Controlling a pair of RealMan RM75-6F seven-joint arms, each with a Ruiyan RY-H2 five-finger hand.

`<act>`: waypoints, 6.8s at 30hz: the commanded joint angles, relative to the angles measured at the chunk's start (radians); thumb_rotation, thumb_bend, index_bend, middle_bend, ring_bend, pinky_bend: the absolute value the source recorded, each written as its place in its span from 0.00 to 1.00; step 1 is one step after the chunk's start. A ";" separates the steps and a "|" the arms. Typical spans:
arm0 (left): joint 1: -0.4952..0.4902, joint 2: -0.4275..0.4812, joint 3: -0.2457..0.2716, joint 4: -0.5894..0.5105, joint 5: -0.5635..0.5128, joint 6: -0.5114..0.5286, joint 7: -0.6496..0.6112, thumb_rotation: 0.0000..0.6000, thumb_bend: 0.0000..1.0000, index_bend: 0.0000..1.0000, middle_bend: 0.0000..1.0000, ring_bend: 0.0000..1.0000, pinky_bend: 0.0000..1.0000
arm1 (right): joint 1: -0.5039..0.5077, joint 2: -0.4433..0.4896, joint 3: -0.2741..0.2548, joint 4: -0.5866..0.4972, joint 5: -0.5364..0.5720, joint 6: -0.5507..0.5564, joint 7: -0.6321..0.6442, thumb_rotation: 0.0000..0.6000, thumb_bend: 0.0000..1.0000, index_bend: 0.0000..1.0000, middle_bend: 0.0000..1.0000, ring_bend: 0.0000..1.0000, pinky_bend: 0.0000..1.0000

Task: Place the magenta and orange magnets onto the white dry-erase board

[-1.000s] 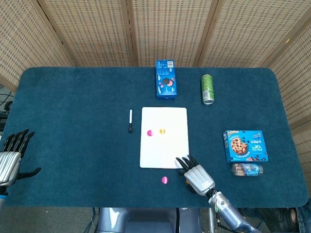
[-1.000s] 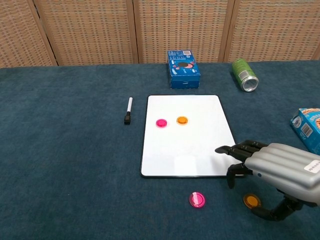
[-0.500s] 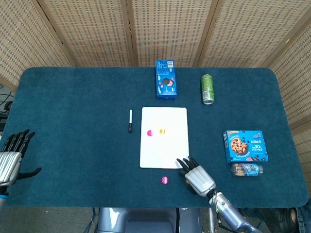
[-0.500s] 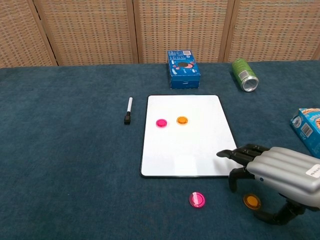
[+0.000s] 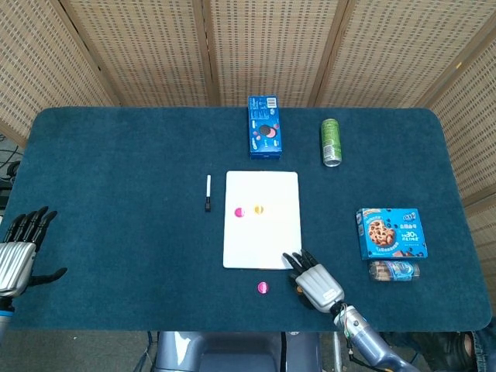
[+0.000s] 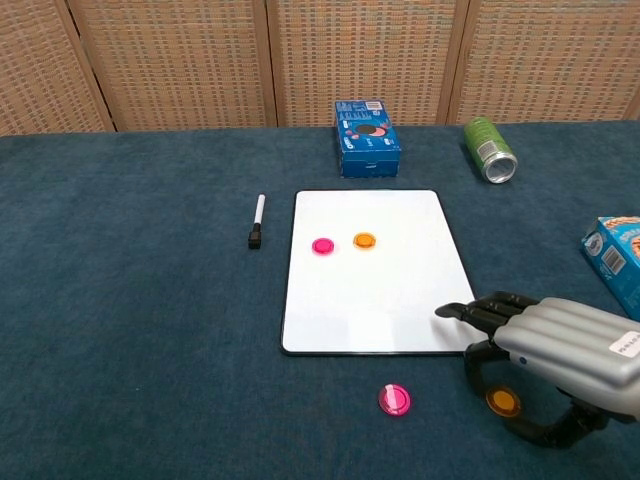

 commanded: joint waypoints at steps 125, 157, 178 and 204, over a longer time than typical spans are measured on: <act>-0.618 0.094 -0.158 -0.226 0.473 -0.399 -0.062 1.00 0.03 0.07 0.00 0.00 0.00 | -0.321 0.346 0.143 0.105 0.052 0.539 0.718 1.00 0.00 0.00 0.00 0.00 0.01; -0.843 -0.354 -0.065 0.010 0.322 -0.603 0.029 1.00 0.19 0.33 0.00 0.00 0.00 | -0.359 0.403 0.165 0.068 -0.007 0.465 0.726 1.00 0.00 0.00 0.00 0.00 0.01; -0.881 -0.619 0.018 0.332 0.374 -0.499 -0.004 1.00 0.19 0.33 0.00 0.00 0.00 | -0.368 0.407 0.183 0.073 -0.009 0.435 0.734 1.00 0.00 0.00 0.00 0.00 0.01; -0.944 -0.747 0.047 0.483 0.325 -0.540 -0.024 1.00 0.19 0.33 0.00 0.00 0.00 | -0.376 0.412 0.198 0.080 -0.006 0.414 0.747 1.00 0.00 0.00 0.00 0.00 0.01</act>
